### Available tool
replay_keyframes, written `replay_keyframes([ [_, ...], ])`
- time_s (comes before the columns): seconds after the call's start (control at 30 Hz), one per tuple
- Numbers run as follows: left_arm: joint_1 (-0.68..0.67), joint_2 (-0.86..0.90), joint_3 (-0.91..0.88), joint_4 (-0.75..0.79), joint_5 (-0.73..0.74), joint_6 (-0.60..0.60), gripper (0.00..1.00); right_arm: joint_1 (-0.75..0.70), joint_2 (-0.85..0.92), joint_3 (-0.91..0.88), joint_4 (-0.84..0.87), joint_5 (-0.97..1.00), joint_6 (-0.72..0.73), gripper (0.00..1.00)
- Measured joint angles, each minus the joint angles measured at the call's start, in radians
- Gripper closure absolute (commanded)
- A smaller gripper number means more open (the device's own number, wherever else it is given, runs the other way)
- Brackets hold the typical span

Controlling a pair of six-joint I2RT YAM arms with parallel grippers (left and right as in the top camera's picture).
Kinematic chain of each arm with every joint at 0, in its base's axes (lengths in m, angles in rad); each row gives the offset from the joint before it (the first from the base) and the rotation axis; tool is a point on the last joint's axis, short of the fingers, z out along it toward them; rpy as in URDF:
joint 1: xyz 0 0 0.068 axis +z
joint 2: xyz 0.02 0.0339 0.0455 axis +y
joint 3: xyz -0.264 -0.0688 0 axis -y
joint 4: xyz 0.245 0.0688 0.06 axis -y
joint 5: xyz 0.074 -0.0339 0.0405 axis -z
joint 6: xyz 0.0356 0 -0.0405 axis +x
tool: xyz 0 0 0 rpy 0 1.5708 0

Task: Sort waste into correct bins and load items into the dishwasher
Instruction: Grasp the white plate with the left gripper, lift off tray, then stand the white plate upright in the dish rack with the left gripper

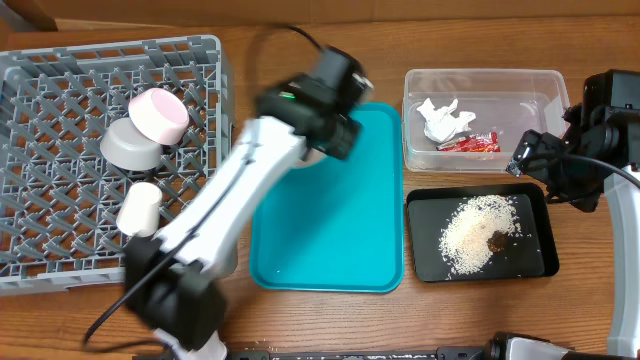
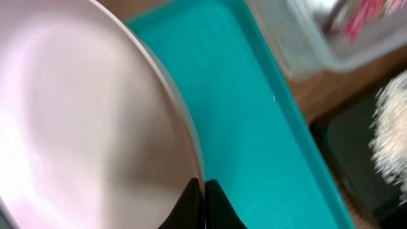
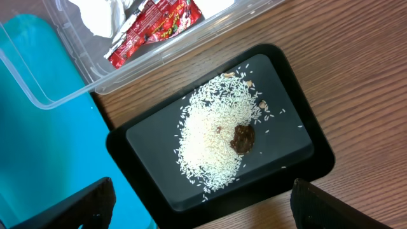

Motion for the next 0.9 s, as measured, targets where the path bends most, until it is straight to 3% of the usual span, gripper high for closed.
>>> replay_keyframes([
  [0.1,0.128,-0.099,0.011,-0.011,0.087,-0.018,0.96,0.0,0.0,0.0,0.001,0.0,0.0,0.1],
  [0.2,0.332,-0.137,0.014,-0.023,0.297,-0.002,0.96,0.0,0.0,0.0,0.0,0.0,0.0,0.1],
  [0.37,0.597,-0.102,0.014,-0.048,0.599,0.063,0.96,0.0,0.0,0.0,0.0,0.0,0.0,0.1],
  [0.53,0.722,-0.01,0.014,-0.09,0.772,0.106,0.94,0.0,0.0,0.0,0.0,0.0,0.0,0.1],
  [0.57,0.738,0.009,0.014,-0.096,0.801,0.114,0.87,0.0,0.0,0.0,0.0,0.0,0.0,0.1],
  [0.63,0.764,0.04,0.014,-0.107,0.845,0.133,0.43,0.0,0.0,0.0,0.001,0.0,0.0,0.1],
  [0.67,0.776,0.053,0.013,-0.117,0.86,0.143,0.06,0.0,0.0,0.0,0.0,0.0,0.0,0.1],
  [0.7,0.785,0.06,0.012,-0.127,0.867,0.148,0.0,0.0,0.0,0.0,0.0,0.0,0.0,0.1],
  [0.9,0.849,0.053,0.01,-0.196,0.8,0.134,0.0,0.0,0.0,0.0,0.071,-0.097,-0.023,0.09],
])
